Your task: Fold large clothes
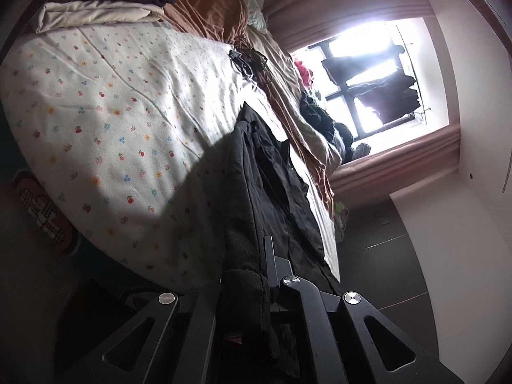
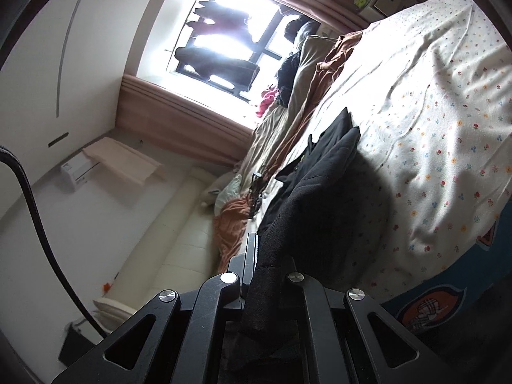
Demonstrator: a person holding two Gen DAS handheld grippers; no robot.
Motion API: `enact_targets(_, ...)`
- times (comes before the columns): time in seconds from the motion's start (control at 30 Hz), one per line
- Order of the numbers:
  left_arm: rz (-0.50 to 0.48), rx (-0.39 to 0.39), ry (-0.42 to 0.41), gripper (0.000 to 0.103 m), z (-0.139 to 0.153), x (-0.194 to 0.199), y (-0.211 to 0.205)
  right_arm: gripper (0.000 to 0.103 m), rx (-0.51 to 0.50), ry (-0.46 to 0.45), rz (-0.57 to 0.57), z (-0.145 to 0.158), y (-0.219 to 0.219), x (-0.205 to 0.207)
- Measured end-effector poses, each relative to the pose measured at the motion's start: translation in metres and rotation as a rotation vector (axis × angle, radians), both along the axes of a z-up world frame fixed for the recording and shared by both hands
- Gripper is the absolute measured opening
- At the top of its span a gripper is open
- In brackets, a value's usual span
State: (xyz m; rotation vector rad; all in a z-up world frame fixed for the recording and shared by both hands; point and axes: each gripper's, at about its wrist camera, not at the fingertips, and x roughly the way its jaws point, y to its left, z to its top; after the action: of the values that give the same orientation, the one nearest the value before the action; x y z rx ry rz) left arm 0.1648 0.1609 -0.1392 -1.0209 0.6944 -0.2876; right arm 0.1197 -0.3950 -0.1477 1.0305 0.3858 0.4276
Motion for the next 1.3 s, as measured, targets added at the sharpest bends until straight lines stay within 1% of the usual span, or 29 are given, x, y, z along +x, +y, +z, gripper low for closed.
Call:
enact_targets(0.27,0.008,-0.006,-0.068,0.001,0.042,-0.047,0.006,0.005,0.001,-0.078,0.001,0.027,0.007,-0.038)
enact_targets(0.47,0.016,0.002,-0.115,0.001,0.068,-0.085,0.008,0.005,0.008,-0.111,0.007,0.043,0.011,-0.059)
enact_targets(0.77,0.030,0.003,-0.178,0.001,0.103,-0.111,0.009,0.005,0.016,-0.176,-0.006,0.070,0.012,-0.072)
enact_targets(0.97,0.029,0.000,-0.203,0.001,0.117,-0.099,0.011,0.005,0.011,-0.179,-0.019,0.076,0.013,-0.059)
enact_targets(1.13,0.027,0.005,-0.202,0.001,0.126,-0.075,0.009,0.005,0.017,-0.169,-0.039,0.080,0.010,-0.039)
enact_targets(1.3,0.017,0.009,-0.224,0.001,0.140,-0.041,0.006,0.005,0.025,-0.178,-0.062,0.089,0.006,-0.011)
